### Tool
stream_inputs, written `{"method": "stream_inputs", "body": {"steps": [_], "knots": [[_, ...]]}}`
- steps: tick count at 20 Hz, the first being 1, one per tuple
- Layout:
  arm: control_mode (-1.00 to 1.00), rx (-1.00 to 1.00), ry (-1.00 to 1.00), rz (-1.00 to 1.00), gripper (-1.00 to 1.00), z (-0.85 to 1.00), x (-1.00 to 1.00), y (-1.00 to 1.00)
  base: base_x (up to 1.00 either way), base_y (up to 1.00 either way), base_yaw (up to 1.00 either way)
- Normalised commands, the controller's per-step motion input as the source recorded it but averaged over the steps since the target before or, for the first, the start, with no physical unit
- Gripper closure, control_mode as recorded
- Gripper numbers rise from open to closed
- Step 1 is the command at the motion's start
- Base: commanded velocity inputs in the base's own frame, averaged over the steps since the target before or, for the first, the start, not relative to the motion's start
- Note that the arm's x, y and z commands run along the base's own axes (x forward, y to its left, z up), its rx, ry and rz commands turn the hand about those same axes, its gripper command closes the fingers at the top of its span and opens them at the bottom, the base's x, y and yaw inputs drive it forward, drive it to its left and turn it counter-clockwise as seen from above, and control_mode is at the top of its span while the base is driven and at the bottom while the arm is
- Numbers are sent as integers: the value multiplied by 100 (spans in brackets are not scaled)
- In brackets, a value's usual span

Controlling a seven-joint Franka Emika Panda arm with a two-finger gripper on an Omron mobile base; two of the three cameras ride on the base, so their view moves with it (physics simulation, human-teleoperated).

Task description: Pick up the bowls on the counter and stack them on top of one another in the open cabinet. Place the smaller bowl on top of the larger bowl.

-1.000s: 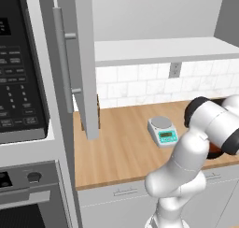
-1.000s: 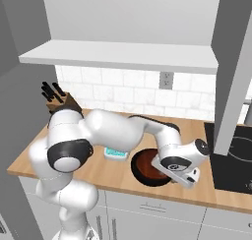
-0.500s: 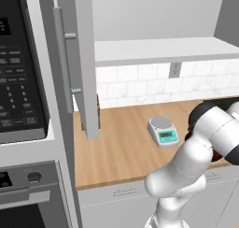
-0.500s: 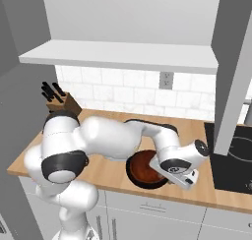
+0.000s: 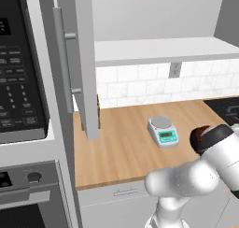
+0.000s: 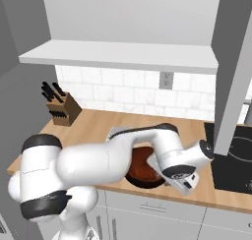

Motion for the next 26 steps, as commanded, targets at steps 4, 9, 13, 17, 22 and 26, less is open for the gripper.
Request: {"method": "stream_inputs", "body": {"steps": [4,9,13,17,22,26], "knots": [[-100,0,0,-28,100,35,-28,66,0,0,0],[-100,-8,0,-32,100,28,-31,61,0,0,0],[-100,-12,0,-41,100,26,-28,61,0,0,0],[-100,-7,0,-41,100,41,-24,60,0,0,0],[-100,0,0,-35,100,66,-21,45,0,0,0],[-100,0,0,-19,100,99,-19,21,0,0,0]]}}
